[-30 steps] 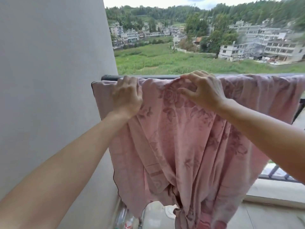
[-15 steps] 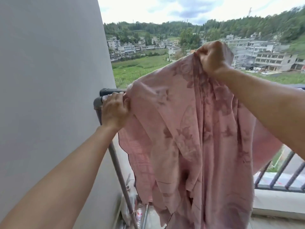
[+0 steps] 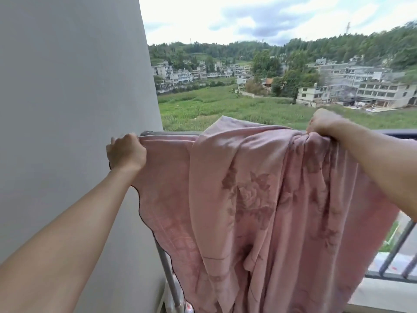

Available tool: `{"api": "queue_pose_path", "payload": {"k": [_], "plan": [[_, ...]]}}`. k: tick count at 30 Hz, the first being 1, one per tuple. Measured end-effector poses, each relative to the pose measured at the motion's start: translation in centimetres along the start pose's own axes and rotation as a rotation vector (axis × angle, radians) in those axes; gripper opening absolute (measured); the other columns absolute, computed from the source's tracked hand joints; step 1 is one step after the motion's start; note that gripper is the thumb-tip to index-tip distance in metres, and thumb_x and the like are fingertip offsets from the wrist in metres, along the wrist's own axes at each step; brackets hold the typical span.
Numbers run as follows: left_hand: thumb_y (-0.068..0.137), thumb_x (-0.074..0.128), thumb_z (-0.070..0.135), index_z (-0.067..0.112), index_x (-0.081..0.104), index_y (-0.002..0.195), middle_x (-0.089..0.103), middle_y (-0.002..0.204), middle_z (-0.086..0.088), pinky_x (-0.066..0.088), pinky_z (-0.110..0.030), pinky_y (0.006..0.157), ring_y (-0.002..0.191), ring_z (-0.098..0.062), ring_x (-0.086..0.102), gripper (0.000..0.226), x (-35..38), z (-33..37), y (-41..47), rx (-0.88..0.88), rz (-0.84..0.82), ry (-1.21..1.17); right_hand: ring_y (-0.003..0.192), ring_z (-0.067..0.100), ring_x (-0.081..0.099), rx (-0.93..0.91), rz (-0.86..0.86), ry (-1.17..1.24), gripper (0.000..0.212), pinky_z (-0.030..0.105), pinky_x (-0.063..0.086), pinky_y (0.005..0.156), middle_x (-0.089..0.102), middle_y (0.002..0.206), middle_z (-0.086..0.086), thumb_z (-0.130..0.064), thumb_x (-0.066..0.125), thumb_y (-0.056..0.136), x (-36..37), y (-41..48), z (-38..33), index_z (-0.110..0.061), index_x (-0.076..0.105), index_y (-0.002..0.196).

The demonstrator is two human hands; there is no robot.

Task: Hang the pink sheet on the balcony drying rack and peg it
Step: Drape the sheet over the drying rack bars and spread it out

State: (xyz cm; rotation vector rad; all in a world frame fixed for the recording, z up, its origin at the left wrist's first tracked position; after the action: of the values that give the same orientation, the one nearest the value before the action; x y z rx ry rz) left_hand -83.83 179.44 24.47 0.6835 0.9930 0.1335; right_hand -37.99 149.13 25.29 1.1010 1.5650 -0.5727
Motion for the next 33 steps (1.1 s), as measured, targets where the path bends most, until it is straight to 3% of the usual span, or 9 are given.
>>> {"api": "queue_pose_path", "payload": {"k": [4,7,10,14,18,22,25,28,33], "plan": [[0.098,0.047,0.033,0.016,0.067,0.111,0.066,0.115,-0.014,0.037,-0.044,0.098,0.112,-0.036,0.054,0.03,1.8,7.6,-2.8,0.296,-0.063,-0.118,0.075,0.022,0.069,-0.321,0.02,0.076,0.012,0.035,0.059,0.067,0.072,0.094,-0.001,-0.024,0.061,0.091,-1.5,-6.0,-7.2,-0.021,0.073,0.093],[0.101,0.036,0.041,0.016,0.067,0.101,0.068,0.107,-0.014,0.036,-0.044,0.097,0.106,-0.037,0.056,0.04,3.6,10.0,-4.6,0.376,-0.124,-0.068,0.075,0.019,0.067,-0.658,0.007,0.221,0.026,0.033,0.056,0.063,0.067,0.092,-0.01,-0.046,0.06,0.092,-0.7,-13.5,-13.3,-0.029,0.069,0.109],[0.102,0.032,0.042,0.016,0.063,0.094,0.065,0.101,-0.011,0.033,-0.044,0.093,0.103,-0.034,0.053,0.042,3.7,9.8,-5.2,0.377,-0.079,-0.066,0.086,0.024,0.067,-0.789,0.209,0.147,0.024,0.032,0.048,0.068,0.074,0.096,-0.005,-0.047,0.063,0.089,0.8,-16.3,-13.0,-0.036,0.072,0.108],[0.102,0.027,0.045,0.016,0.058,0.092,0.062,0.1,-0.009,0.029,-0.044,0.096,0.103,-0.032,0.051,0.044,4.1,10.1,-5.4,0.386,-0.087,-0.053,0.08,0.028,0.069,-0.664,0.399,0.31,0.018,0.034,0.052,0.068,0.077,0.091,0.005,-0.026,0.064,0.091,-2.1,-14.0,-8.1,-0.022,0.076,0.104],[0.102,0.027,0.045,0.014,0.058,0.092,0.061,0.102,-0.012,0.028,-0.047,0.097,0.104,-0.034,0.049,0.046,4.4,10.6,-5.4,0.37,-0.075,-0.078,0.081,0.034,0.066,-0.29,0.53,0.424,0.033,0.031,0.042,0.063,0.072,0.089,0.021,-0.028,0.052,0.088,-7.3,-8.5,1.9,-0.004,0.074,0.089],[0.103,0.029,0.042,0.009,0.059,0.095,0.059,0.103,-0.019,0.031,-0.049,0.097,0.103,-0.038,0.048,0.045,4.6,10.9,-5.7,0.36,-0.031,-0.059,0.092,0.032,0.065,0.015,0.385,0.241,0.031,0.029,0.04,0.067,0.071,0.1,0.016,-0.035,0.057,0.094,-7.3,-5.7,7.7,-0.01,0.074,0.094],[0.104,0.028,0.036,0.006,0.059,0.099,0.058,0.104,-0.024,0.027,-0.055,0.106,0.105,-0.042,0.047,0.043,4.6,10.7,-6.0,0.334,0.008,-0.05,0.088,0.03,0.065,0.0,0.148,0.147,0.043,0.032,0.048,0.071,0.072,0.095,0.008,-0.054,0.053,0.093,-3.9,-5.7,7.0,-0.018,0.074,0.085],[0.1,0.033,0.028,0.004,0.059,0.104,0.055,0.109,-0.028,0.025,-0.058,0.108,0.107,-0.044,0.047,0.036,3.4,12.4,-7.5,0.32,0.049,-0.101,0.085,0.032,0.065,-0.052,0.166,0.179,0.052,0.035,0.048,0.069,0.07,0.089,0.011,-0.057,0.045,0.094,-2.8,-6.4,6.7,-0.016,0.064,0.069],[0.091,0.057,0.038,0.016,0.061,0.116,0.052,0.122,-0.01,0.035,-0.055,0.102,0.115,-0.036,0.047,0.033,1.0,23.7,-16.0,0.611,0.007,-0.28,0.091,0.017,0.065,-0.205,0.369,0.56,0.041,0.031,0.054,0.085,0.071,0.101,0.001,-0.052,0.058,0.091,-5.0,-10.4,8.3,-0.016,0.069,0.108]]}}
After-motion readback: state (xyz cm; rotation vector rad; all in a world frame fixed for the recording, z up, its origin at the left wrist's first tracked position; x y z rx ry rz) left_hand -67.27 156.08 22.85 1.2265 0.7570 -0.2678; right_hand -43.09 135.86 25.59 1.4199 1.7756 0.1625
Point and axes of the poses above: each hand's wrist, its own y-axis towards the middle knuckle, its own x-axis out of the palm, z = x × y, the point moved 10 cm from there along y, towards the middle knuckle
